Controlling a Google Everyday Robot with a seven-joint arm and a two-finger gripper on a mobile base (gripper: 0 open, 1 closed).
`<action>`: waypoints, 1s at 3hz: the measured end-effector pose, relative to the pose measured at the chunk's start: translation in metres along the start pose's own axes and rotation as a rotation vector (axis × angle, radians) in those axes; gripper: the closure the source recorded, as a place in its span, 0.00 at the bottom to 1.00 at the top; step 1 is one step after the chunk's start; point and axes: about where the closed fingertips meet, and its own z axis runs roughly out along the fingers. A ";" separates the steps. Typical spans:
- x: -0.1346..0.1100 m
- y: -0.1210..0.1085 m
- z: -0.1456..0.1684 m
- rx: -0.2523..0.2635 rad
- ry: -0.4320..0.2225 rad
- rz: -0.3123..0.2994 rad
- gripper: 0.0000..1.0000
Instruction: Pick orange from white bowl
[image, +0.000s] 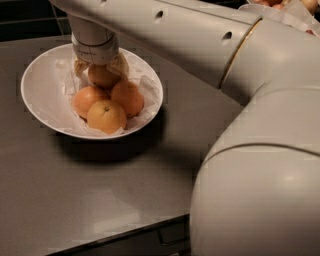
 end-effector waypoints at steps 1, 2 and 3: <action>0.000 0.000 0.000 -0.005 0.001 0.003 0.48; 0.000 0.000 0.000 -0.007 0.000 0.003 0.71; 0.000 0.001 0.000 -0.007 0.000 0.003 0.94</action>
Offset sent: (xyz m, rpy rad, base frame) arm 0.0009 -0.0018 0.0014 -0.0151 0.0054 -0.0141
